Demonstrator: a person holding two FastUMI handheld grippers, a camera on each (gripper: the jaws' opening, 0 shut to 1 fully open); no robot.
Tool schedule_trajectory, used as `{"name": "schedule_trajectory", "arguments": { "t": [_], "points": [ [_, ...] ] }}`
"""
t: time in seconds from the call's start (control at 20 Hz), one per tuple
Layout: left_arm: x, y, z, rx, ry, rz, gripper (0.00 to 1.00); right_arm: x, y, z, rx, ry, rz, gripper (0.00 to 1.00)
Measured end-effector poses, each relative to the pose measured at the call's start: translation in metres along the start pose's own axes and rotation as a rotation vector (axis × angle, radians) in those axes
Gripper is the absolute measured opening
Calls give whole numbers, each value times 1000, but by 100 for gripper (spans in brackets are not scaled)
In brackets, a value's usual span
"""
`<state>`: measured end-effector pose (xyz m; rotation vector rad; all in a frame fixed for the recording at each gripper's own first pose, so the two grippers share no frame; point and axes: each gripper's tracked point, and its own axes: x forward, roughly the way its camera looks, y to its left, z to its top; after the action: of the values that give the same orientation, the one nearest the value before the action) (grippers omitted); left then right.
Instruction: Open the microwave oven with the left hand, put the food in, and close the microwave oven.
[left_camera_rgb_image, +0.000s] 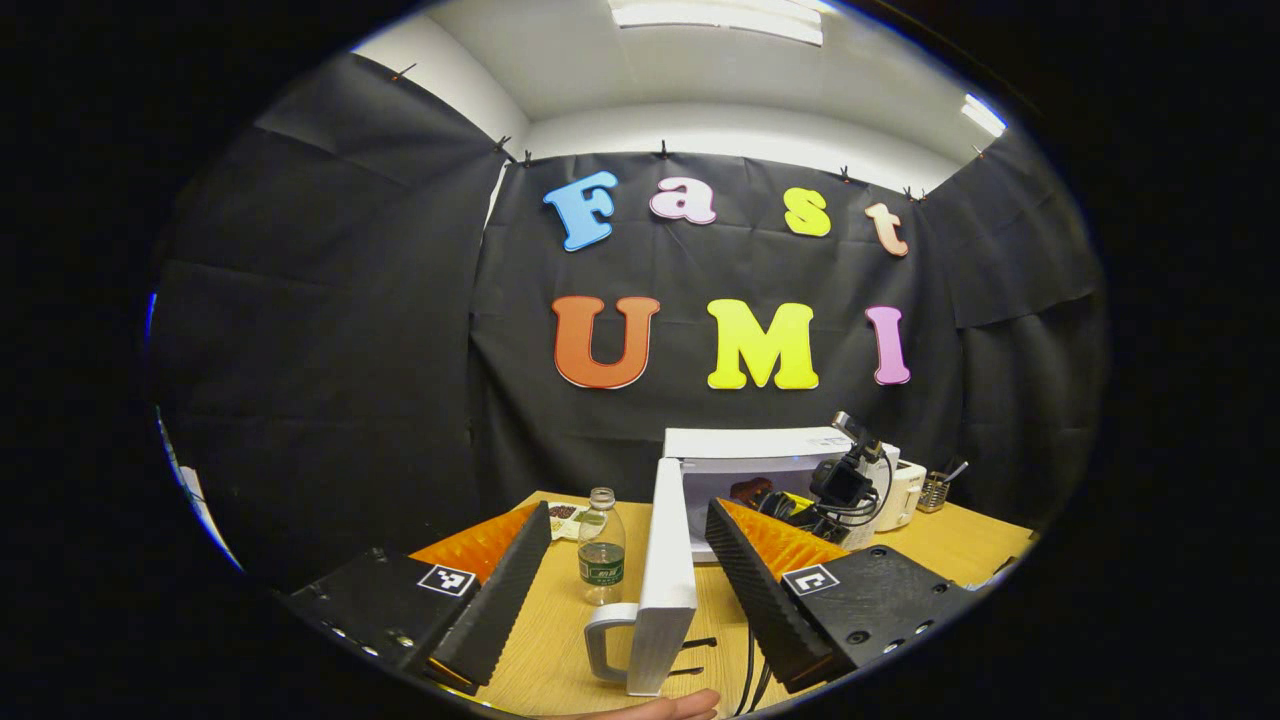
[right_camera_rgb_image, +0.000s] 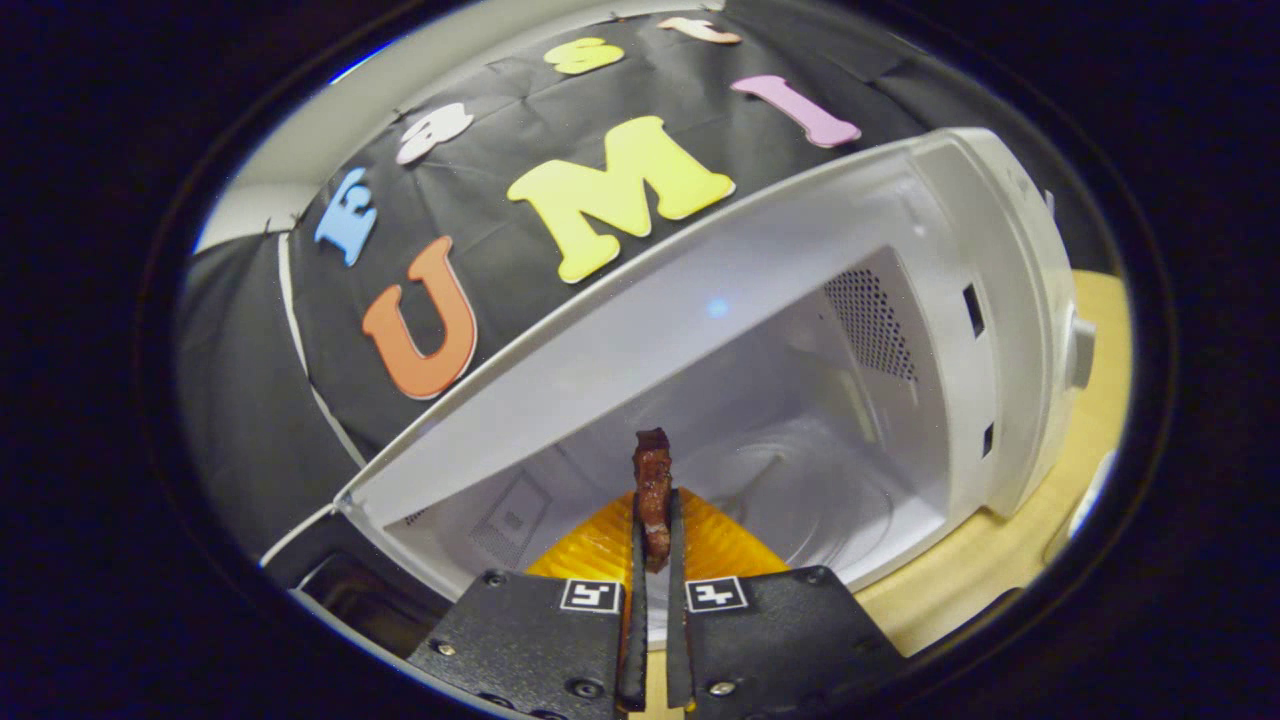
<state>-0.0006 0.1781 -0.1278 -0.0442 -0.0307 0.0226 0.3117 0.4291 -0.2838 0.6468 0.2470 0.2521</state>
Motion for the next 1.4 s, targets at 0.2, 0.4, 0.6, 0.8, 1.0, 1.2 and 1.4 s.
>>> {"name": "schedule_trajectory", "arguments": {
  "t": [0.2,0.4,0.6,0.8,1.0,1.2,1.4],
  "points": [
    [2,3,-5,18,18,10,95,10,-3,-6,108,-17,-33,11],
    [-3,3,-7,11,27,9,95,14,-7,-13,54,-20,-65,6],
    [-8,6,-9,35,35,16,95,13,-19,-19,15,-6,-117,93],
    [-18,9,-4,27,16,22,95,-3,-22,-11,-39,-26,-126,98],
    [-23,18,-10,-3,23,31,96,-37,-25,1,-96,-36,-110,98],
    [-25,35,-27,-9,72,70,95,-80,-29,20,-157,-39,-78,98],
    [-38,36,-29,-12,87,70,93,-130,-41,43,-218,-40,-79,98]
  ]
}}
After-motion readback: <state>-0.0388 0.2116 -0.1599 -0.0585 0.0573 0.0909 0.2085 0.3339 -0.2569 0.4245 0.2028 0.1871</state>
